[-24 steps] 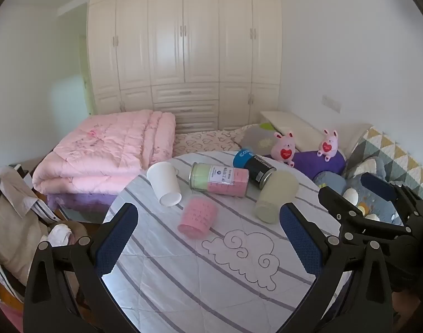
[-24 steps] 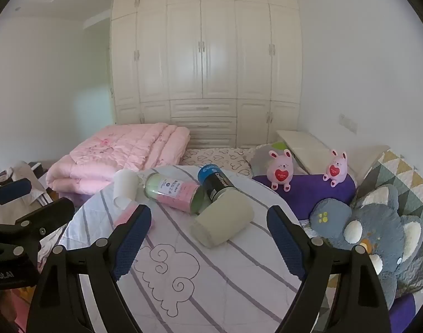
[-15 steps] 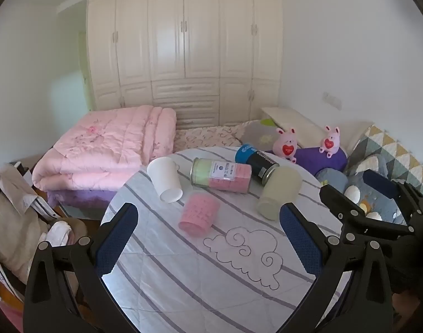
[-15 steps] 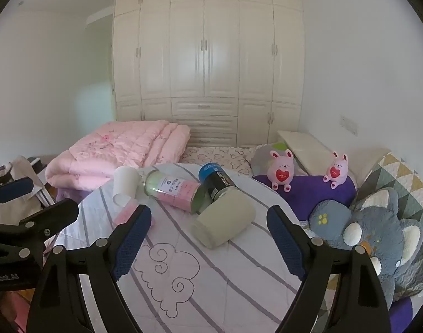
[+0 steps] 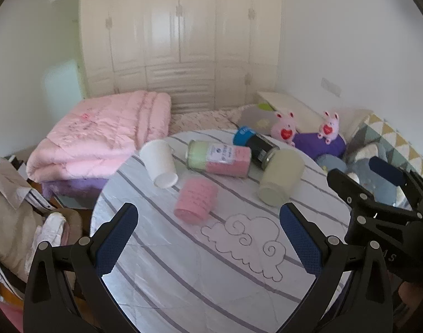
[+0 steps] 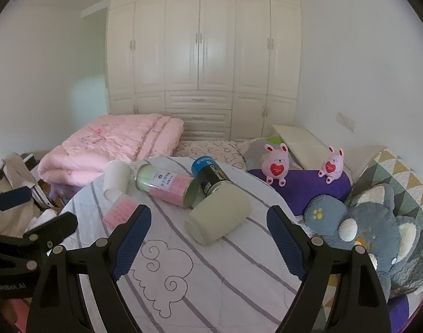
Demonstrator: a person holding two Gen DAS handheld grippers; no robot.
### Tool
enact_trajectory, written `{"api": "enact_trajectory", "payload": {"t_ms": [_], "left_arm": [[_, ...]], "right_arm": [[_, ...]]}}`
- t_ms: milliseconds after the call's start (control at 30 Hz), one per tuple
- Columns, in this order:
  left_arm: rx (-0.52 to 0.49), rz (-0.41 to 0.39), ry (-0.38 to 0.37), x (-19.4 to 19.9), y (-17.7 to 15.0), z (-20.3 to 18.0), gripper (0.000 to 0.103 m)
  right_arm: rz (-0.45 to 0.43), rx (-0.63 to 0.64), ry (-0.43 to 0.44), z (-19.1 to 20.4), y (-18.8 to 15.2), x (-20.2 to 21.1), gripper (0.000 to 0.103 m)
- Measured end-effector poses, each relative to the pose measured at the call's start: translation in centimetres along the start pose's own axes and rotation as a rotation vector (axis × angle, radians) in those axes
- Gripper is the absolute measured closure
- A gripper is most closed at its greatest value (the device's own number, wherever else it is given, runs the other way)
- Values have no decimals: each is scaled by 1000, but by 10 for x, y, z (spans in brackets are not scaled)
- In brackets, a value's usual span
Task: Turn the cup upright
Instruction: 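Move the right gripper toward the clear jar lying on its side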
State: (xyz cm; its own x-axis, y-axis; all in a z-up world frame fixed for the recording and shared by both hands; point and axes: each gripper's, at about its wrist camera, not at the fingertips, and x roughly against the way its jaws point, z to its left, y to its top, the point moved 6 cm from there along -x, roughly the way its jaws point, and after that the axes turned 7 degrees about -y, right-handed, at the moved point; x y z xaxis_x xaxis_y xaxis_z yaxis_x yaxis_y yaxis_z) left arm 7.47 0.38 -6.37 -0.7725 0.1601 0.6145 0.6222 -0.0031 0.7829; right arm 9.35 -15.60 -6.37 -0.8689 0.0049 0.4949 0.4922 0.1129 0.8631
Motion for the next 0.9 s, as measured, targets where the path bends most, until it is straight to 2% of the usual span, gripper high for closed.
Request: {"api": "enact_trajectory", "payload": {"t_ms": [400, 900], "left_arm": [[-57, 65, -59, -24, -1, -25, 0], [-98, 86, -36, -39, 7, -47, 0]], "right_arm": [[46, -28, -65, -24, -5, -9, 17], [71, -75, -57, -53, -9, -27, 17]]}}
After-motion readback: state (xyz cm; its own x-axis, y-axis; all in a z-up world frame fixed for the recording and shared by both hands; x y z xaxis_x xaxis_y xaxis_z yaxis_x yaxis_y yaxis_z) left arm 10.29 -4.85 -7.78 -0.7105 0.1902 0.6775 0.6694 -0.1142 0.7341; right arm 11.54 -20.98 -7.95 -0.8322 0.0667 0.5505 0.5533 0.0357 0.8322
